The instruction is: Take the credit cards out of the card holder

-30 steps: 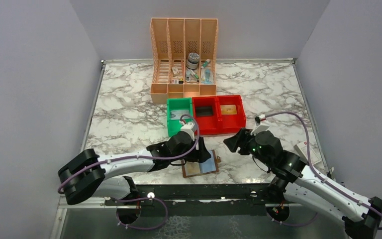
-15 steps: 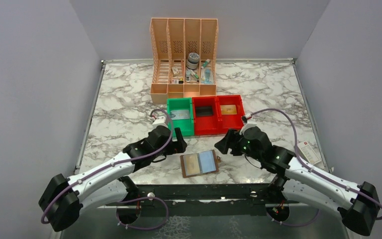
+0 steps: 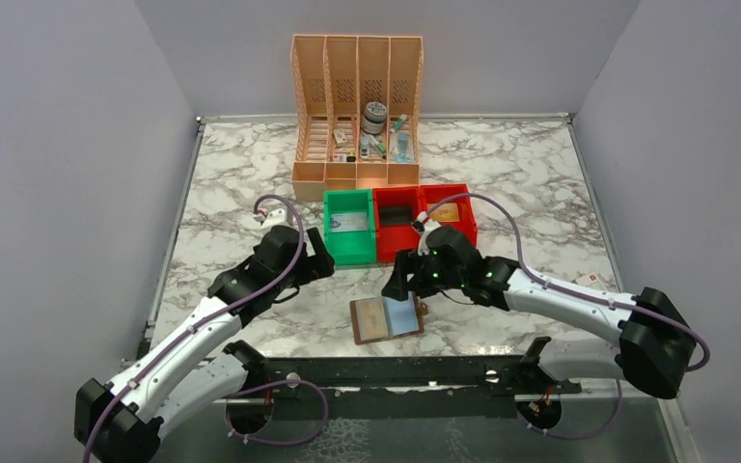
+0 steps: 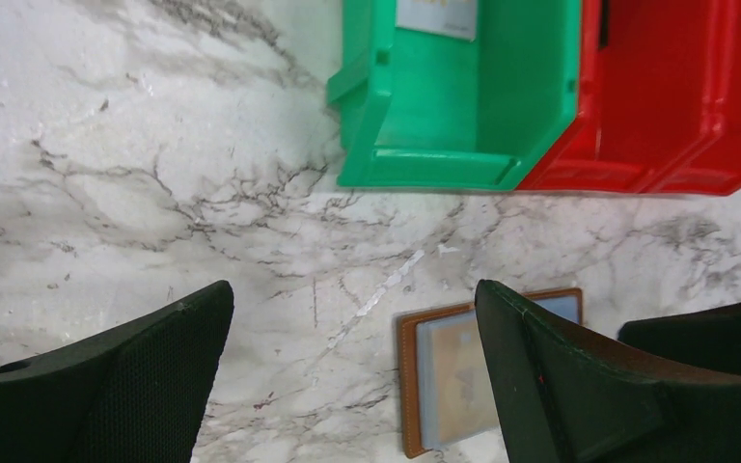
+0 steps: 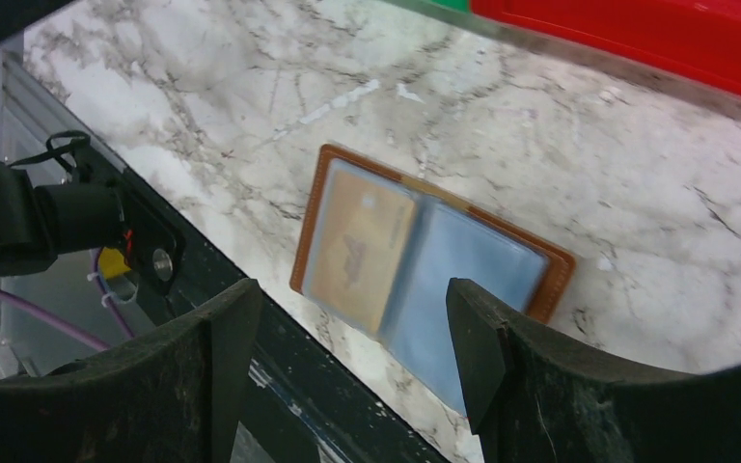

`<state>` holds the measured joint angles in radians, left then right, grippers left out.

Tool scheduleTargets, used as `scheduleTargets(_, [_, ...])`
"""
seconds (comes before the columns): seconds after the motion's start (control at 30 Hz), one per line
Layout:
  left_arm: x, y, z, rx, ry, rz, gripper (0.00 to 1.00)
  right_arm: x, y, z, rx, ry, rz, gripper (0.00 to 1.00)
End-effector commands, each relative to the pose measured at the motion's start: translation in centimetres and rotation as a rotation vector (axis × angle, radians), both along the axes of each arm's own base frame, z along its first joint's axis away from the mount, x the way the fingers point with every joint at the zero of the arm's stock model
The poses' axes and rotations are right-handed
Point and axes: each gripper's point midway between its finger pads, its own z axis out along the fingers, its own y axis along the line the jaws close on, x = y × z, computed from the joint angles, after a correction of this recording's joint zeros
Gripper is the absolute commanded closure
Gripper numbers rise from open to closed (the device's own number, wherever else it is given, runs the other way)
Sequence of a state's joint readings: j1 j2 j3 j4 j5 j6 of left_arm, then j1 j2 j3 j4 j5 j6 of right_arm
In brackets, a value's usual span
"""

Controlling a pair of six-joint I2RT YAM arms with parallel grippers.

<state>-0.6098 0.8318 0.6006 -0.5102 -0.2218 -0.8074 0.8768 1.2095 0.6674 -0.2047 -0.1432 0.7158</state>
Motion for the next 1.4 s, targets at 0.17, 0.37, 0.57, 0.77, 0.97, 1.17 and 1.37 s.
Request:
scheduleTargets(0.17, [1.6,2.9,3.2,0.141,-0.068,0.006,0.01,0.3,3.2,-0.3,-0.136,-0.058,0.047,0.3])
scheduleTargets(0.37, [3.0,5.4,3.2,0.208,-0.095,0.085,0.01,-0.2,5.1,-2.7,-0.234,-0.021,0.037,0.3])
scheduleTargets(0.57, [3.3,6.6,4.1,0.252,-0.14,0.107,0.01,-0.6,4.8,-5.4,-0.369,-0.006,-0.006,0.31])
scheduleTargets(0.77, [3.0,7.8,4.5,0.311,-0.159,0.115,0.01,-1.0,5.3,-5.4,-0.382,0.003,-0.025,0.38])
scheduleTargets(0.97, [3.3,6.8,3.8,0.31,-0.124,0.056,0.01,-1.3,6.7,-5.7,-0.381,0.016,-0.031,0.39])
scheduleTargets(1.17, [3.1,6.6,3.4,0.311,-0.113,0.035,0.01,-0.8,6.3,-7.1,-0.467,0.031,-0.077,0.4])
scheduleTargets(1.37, [3.1,6.3,2.7,0.316,-0.087,0.016,0.01,-0.7,5.8,-7.5,-0.5,0.036,-0.1,0.4])
